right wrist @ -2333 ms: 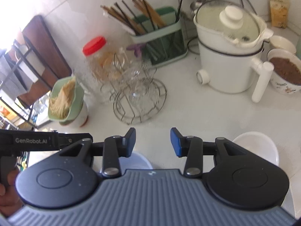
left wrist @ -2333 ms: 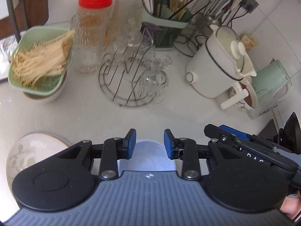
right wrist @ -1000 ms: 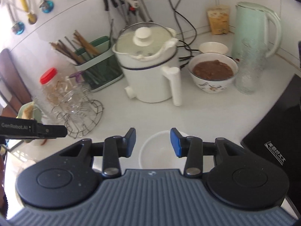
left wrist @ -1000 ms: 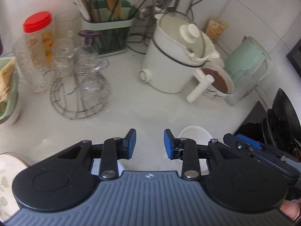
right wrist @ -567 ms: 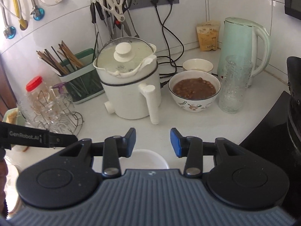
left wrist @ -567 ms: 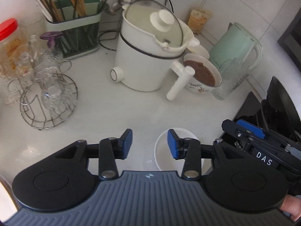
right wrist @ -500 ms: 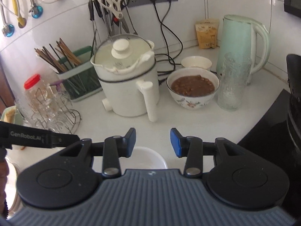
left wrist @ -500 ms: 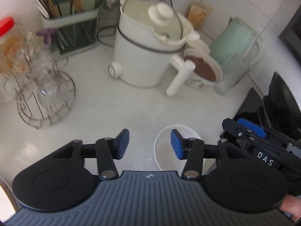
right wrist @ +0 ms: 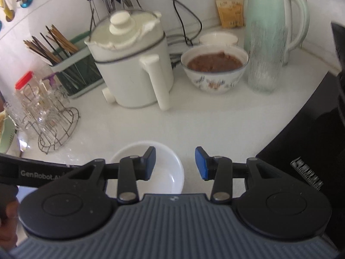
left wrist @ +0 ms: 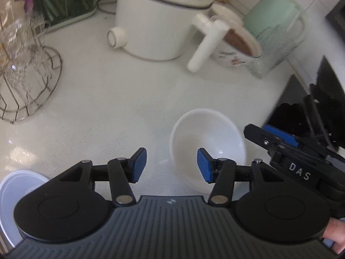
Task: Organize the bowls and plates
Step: 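Move both tools to the white ceramic bowl and close on its rim, then lift the white bowl with both tools and carry it onto the blue bowls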
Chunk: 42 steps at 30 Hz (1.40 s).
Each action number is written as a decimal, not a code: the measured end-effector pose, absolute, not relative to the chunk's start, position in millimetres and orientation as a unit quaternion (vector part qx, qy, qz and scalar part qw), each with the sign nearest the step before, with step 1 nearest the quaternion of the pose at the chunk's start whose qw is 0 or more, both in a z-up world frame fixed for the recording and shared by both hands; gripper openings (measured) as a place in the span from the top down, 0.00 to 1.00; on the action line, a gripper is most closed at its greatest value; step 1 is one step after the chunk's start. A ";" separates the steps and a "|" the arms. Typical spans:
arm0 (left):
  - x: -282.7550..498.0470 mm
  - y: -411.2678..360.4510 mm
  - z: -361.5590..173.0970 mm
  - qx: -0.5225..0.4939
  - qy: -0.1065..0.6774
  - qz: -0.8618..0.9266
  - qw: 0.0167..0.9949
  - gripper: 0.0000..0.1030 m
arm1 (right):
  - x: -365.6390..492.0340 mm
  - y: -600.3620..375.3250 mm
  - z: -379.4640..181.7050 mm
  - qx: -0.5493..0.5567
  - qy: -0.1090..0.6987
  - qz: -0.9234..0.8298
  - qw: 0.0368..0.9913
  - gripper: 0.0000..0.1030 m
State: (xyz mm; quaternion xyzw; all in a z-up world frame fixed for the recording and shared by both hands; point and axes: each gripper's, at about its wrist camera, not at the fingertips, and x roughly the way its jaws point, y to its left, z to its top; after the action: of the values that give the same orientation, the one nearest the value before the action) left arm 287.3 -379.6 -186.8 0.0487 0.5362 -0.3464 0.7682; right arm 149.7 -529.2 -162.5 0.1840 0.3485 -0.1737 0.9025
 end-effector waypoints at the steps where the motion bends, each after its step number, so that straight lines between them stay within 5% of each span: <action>1: 290.1 -380.4 -192.1 0.047 0.543 -0.347 0.764 0.44 | 150.1 -531.6 -166.5 0.192 0.352 -0.176 0.899 0.58; 8: 299.2 -382.2 -217.2 0.016 0.570 -0.331 0.751 0.46 | 150.9 -536.4 -188.2 0.223 0.371 -0.168 0.886 0.58; 13: 294.7 -385.9 -224.2 -0.008 0.576 -0.321 0.752 0.62 | 154.4 -534.6 -193.9 0.232 0.382 -0.165 0.879 0.60; 23: 289.3 -380.2 -224.6 -0.031 0.572 -0.309 0.759 0.89 | 157.5 -539.1 -204.9 0.256 0.402 -0.144 0.867 0.87; 42: 263.4 -361.1 -212.7 -0.025 0.565 -0.286 0.773 0.91 | 138.8 -525.8 -198.5 0.278 0.386 -0.120 0.871 0.89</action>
State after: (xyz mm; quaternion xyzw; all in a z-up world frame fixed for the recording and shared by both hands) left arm 263.4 -361.1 -212.7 -0.0251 0.5652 -0.2860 0.7734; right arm 138.8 -525.8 -198.5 0.2776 0.3862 -0.1199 0.8714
